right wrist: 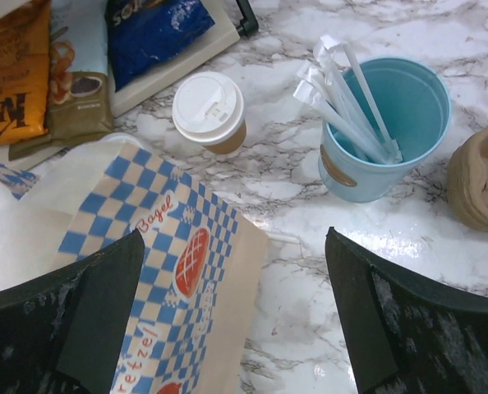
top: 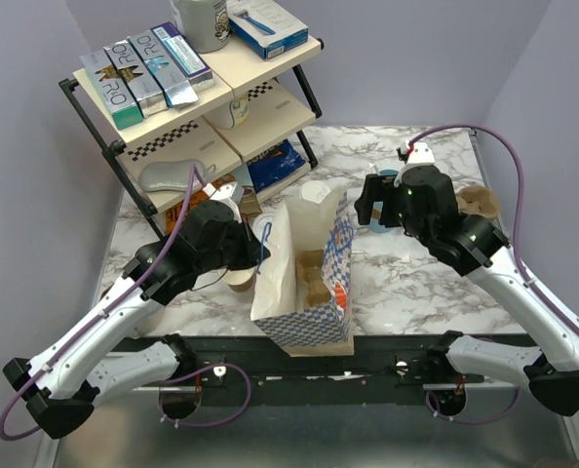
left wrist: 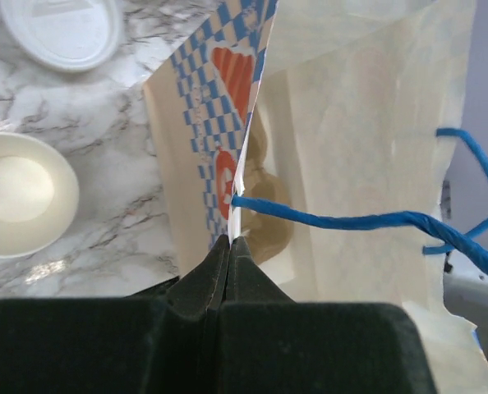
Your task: Pack the takeout coffee
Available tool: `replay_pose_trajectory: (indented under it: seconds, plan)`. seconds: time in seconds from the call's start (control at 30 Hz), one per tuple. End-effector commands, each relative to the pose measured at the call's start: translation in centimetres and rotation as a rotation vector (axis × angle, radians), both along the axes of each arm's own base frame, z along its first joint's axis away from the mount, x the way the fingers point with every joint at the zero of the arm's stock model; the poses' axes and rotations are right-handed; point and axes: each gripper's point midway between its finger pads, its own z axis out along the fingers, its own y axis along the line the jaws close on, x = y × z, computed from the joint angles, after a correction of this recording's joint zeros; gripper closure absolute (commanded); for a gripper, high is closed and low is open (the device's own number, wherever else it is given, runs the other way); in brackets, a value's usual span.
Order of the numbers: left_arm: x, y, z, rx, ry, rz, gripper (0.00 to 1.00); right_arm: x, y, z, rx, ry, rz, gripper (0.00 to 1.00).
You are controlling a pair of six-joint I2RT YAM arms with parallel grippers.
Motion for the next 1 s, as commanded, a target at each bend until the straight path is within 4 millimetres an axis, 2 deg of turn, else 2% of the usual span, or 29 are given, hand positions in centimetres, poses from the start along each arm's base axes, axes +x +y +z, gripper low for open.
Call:
replay_pose_trajectory:
  seconds: [0.0,0.13,0.2,0.3,0.4,0.6,0.63,0.67,0.73,0.77,0.83,0.97]
  plan:
    - [-1.9,-3.3,2.6,-0.147,-0.015,-0.21,1.0,0.4,-0.1,0.1,0.037,-0.025,-0.007,0.0]
    - [-2.0,-6.4,4.9,-0.27,-0.041,-0.337,1.0,0.1,-1.2,0.3,0.037,-0.05,-0.038,0.0]
    - [-2.1,-7.3,4.8,-0.277,-0.018,-0.378,1.0,-0.3,-1.9,0.8,0.048,-0.068,-0.052,0.0]
    - [-2.4,-7.7,4.7,-0.267,0.017,-0.428,1.0,-1.0,-2.7,1.1,0.066,-0.088,-0.067,0.0]
    - [-3.1,-7.3,4.5,-0.251,0.058,-0.445,1.0,-1.3,-3.6,1.0,0.07,-0.102,-0.103,0.0]
    - [-4.7,-4.7,4.5,-0.212,0.101,-0.434,1.0,-1.1,-3.9,1.3,0.067,-0.109,-0.113,0.0]
    - [-5.0,-3.8,4.3,-0.18,0.122,-0.407,1.0,-0.9,-3.8,1.3,0.063,-0.107,-0.112,0.0]
    - [-4.3,-2.7,4.2,-0.145,0.103,-0.345,1.0,-0.7,-3.7,1.4,0.065,-0.108,-0.113,0.0]
    - [-4.3,-0.6,3.7,-0.073,0.134,-0.254,1.0,-0.4,-3.3,1.3,0.067,-0.102,-0.1,0.0]
    - [-3.6,0.7,3.4,-0.03,0.122,-0.183,1.0,-0.1,-3.0,0.8,0.061,-0.087,-0.095,0.0]
    - [-3.6,2.7,2.9,0.037,0.139,-0.112,1.0,0.3,-2.5,0.4,0.065,-0.074,-0.084,0.0]
    - [-3.7,5.0,1.4,0.115,0.156,-0.037,1.0,1.3,-1.4,-0.5,0.067,-0.05,-0.072,0.0]
